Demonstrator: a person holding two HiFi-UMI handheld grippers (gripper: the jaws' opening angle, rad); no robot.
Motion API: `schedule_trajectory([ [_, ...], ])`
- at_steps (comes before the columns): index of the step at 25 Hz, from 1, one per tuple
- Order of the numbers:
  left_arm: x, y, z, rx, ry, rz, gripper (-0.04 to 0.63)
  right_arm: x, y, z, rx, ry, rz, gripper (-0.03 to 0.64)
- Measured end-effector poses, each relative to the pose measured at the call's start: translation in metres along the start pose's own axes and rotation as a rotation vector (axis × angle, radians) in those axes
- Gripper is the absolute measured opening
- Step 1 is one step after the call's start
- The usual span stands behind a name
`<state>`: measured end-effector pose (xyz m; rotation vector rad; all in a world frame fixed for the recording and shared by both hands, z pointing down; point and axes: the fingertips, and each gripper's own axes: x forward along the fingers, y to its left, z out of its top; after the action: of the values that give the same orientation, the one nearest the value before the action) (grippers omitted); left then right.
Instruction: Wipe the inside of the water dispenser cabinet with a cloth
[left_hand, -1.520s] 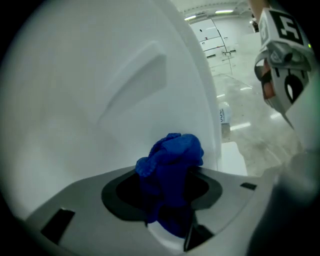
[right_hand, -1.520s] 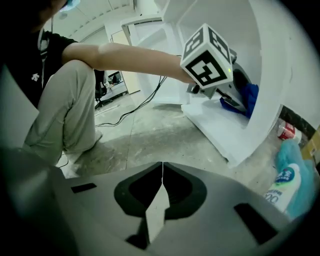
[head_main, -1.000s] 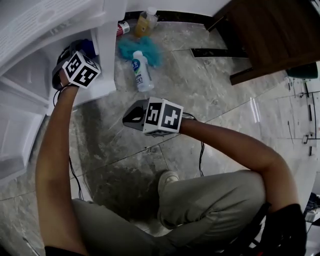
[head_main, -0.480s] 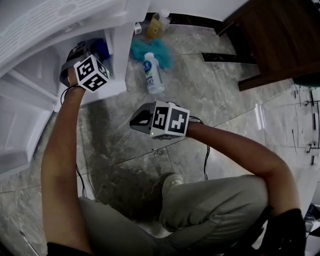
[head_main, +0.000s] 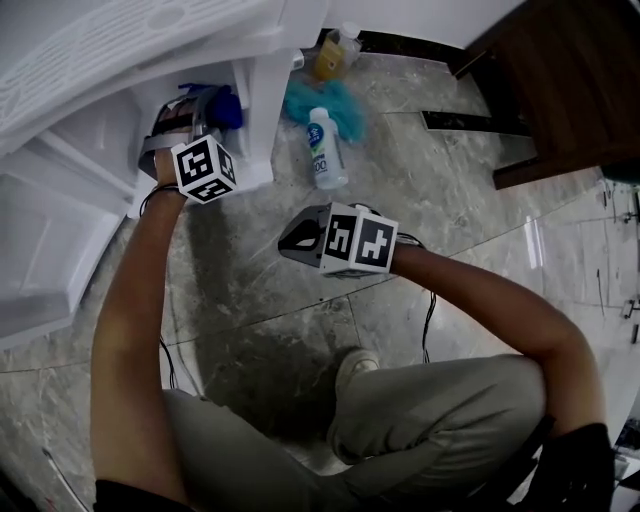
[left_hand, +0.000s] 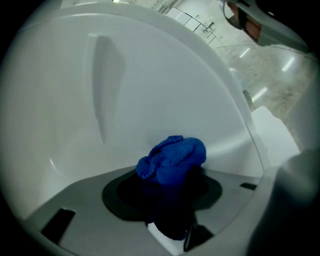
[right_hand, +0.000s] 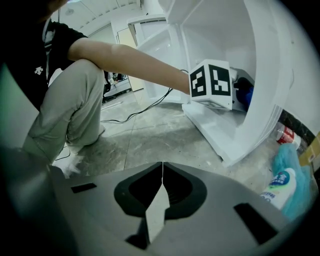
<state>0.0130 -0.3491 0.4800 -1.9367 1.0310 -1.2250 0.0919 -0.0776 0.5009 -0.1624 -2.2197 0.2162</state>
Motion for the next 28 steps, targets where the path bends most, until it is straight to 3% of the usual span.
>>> schedule_trajectory([
  [7,0.023,0.012,-0.014,-0.185,0.071,-0.042,0.181,0.004,0.007,-0.010,0.002,0.029,0.020,-0.002],
  [11,0.026,0.016,-0.015,-0.233,0.114,-0.047,0.179,0.003,0.010,-0.019,0.004,0.047,0.017,-0.002],
  [15,0.017,0.011,-0.017,-0.385,0.089,-0.128,0.181,0.006,0.006,-0.011,-0.018,0.052,0.017,-0.002],
  [17,0.001,0.020,-0.006,-0.457,0.016,-0.161,0.181,0.008,0.002,0.001,-0.021,0.031,0.010,-0.002],
  [18,-0.010,0.033,0.002,-0.499,-0.047,-0.140,0.181,0.009,0.001,0.007,-0.023,0.018,0.007,-0.002],
  [22,-0.053,0.090,0.028,-0.639,-0.254,-0.001,0.181,0.017,0.001,0.022,-0.089,0.012,0.018,0.000],
  [25,-0.073,0.110,0.038,-0.749,-0.316,0.093,0.181,0.027,-0.004,0.016,-0.191,0.091,0.007,-0.002],
  [28,-0.103,0.128,0.050,-0.909,-0.458,0.210,0.181,0.034,0.003,0.003,-0.239,0.169,0.027,-0.002],
])
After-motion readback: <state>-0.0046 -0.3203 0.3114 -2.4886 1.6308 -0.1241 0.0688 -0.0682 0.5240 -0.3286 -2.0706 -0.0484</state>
